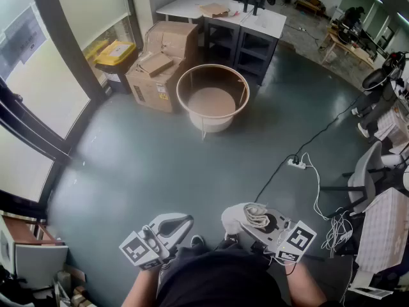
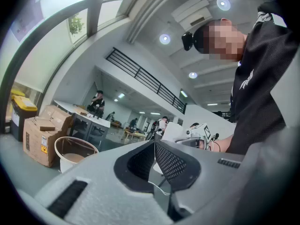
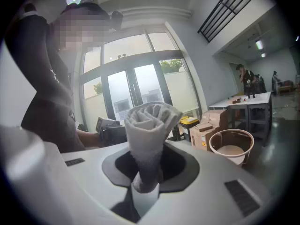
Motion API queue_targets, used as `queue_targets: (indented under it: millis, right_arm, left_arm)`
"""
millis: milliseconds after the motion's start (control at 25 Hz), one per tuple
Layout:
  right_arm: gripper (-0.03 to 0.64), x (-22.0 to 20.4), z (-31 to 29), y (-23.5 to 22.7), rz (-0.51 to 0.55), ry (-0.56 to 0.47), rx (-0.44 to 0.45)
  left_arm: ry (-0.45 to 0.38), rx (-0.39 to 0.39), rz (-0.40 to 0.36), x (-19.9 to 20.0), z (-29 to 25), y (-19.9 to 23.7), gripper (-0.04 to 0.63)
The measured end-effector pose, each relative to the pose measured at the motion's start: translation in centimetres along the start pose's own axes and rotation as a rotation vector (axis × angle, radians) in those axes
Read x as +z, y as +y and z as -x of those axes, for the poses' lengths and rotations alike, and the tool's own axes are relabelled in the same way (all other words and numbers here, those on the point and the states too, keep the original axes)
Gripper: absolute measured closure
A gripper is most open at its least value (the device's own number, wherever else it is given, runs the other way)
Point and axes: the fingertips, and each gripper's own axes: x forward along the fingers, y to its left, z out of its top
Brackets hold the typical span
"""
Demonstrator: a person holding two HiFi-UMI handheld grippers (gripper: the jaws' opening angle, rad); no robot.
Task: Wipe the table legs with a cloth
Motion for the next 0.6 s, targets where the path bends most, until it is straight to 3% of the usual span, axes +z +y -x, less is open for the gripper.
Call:
queue_targets:
  millis: [240,600]
  right_arm:
    - [0.538,0.6,-1.1,1.1,-0.039,-0.051,-0.017]
    - [0.538,-0.3,-3.2,3.4,-0.031,0.000,-0.030]
  left_arm:
    - [-0.014,-0.004,0.022,-0.4,2.1,-0.3,0.586]
    - [-0.005,0.007,0.054,-1.4,5.7,1.0,0.586]
